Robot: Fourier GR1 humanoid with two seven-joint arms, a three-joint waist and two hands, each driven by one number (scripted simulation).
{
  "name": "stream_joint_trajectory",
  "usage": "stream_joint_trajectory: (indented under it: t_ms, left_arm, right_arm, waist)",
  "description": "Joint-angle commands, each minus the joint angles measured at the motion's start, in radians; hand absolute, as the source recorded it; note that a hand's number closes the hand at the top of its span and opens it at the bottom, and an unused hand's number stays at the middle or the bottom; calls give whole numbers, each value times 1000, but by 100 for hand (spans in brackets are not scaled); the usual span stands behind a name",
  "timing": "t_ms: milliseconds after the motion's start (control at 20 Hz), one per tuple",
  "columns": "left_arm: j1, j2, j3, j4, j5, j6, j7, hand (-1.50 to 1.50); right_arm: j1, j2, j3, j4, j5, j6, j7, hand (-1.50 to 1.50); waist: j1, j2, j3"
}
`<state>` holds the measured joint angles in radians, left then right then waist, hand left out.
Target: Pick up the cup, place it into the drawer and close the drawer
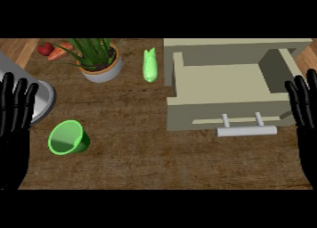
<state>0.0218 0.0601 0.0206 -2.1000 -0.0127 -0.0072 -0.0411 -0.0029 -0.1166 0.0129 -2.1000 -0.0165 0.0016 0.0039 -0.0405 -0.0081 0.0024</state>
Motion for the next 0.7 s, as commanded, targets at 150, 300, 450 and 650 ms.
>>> stream_joint_trajectory:
  t_ms: [150,300,450,650]
  left_arm:
    - [-67,5,28,43,-22,21,12,-150]
    - [-21,-57,74,114,128,26,24,-150]
    - [-22,-58,55,97,114,61,46,-150]
    - [-129,-52,66,203,90,81,44,-150]
  right_arm:
    - [32,8,-19,-12,-13,32,-14,-150]
    - [27,44,87,-29,-48,46,88,-150]
    - [-64,4,-8,27,-119,71,114,-150]
    - [-32,53,39,61,-58,50,56,-150]
  waist:
    - [39,8,-2]
    - [43,9,-4]
    - [44,8,-3]
    - [38,8,-2]
